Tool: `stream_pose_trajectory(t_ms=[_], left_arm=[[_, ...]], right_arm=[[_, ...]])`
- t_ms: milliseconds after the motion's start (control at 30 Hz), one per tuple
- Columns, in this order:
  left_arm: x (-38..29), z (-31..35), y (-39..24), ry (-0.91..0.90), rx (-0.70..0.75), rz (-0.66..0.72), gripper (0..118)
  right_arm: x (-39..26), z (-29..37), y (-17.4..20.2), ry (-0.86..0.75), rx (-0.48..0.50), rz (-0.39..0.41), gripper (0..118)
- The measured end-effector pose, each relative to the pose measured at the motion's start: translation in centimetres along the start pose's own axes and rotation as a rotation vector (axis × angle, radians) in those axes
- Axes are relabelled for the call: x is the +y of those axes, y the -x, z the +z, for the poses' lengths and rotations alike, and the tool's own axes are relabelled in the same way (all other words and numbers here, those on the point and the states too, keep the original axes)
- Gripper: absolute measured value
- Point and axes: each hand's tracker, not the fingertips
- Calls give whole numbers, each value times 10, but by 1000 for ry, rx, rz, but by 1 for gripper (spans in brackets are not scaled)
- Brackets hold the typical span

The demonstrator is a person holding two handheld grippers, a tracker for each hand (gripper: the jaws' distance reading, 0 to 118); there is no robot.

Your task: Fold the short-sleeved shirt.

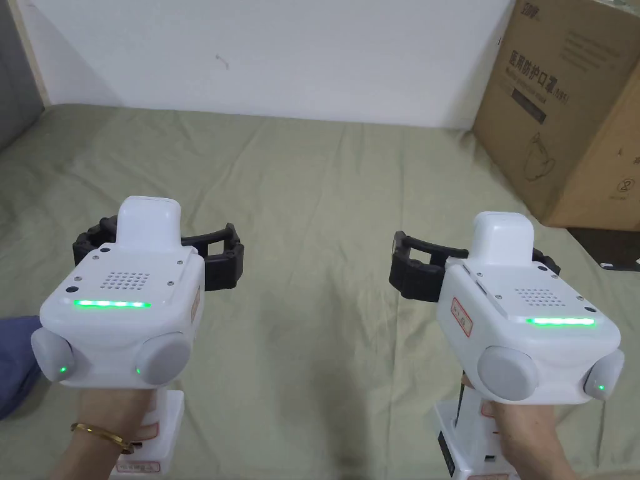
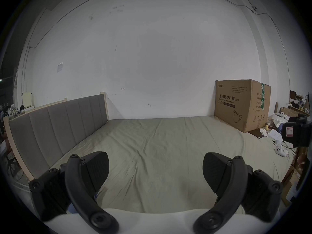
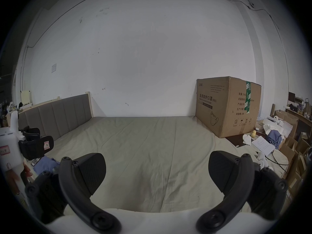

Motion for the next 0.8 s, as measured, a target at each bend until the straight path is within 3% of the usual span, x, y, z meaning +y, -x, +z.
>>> stream_pose_trajectory(t_ms=[800], left_arm=[[0,0,-3,-3,-7,-15,111]], right_arm=[[1,-2,3,-4,10,18,118]])
